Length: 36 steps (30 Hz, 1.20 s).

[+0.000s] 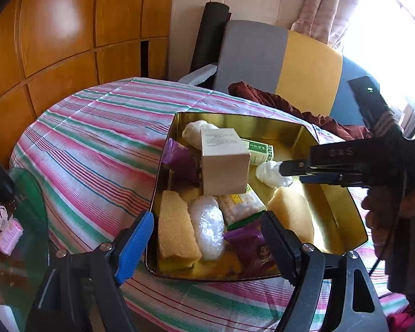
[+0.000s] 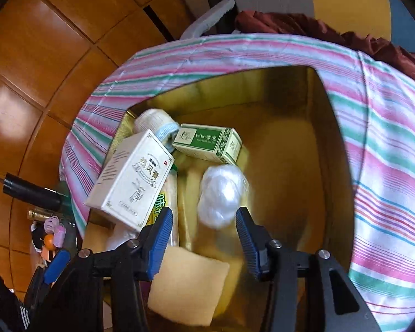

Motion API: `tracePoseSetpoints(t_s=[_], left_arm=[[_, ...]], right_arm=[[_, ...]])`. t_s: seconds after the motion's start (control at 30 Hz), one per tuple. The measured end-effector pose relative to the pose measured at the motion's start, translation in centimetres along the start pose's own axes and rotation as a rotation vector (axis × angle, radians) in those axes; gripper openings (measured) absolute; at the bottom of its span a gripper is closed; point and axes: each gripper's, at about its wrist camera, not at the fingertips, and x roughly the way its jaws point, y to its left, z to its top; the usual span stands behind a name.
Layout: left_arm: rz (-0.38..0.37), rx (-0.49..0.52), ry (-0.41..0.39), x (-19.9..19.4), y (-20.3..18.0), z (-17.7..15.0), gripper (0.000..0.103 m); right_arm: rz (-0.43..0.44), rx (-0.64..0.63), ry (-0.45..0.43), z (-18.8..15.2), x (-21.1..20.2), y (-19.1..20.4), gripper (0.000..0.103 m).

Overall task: Organize objects
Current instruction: 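Carry the plastic bundle into the gold tray and open the right gripper, then withdraw both grippers from the tray toward the remaining items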

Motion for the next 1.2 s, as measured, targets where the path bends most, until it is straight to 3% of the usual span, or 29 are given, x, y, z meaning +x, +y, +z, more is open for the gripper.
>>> tracePoseSetpoints(t_s=[0.7, 0.93, 1.2], left_arm=[[-0.025, 0.085, -0.034, -2.4, -2.8, -0.4, 0.082], [-0.045, 0.132, -0.042, -2.8, -4.5, -0.3, 0.083], [-0.102, 0.222, -0.052, -3.1, -8.3, 0.0, 0.083]], right_arm=[[-0.147, 0.001, -0.131, -6.8, -8.4, -4.0, 0.048], [-0.218, 0.064, -0.182, -8.3, -12.3, -8.5, 0.055], [-0.321, 0.240, -0.274, -9.6, -18.6, -16.9, 0.057]])
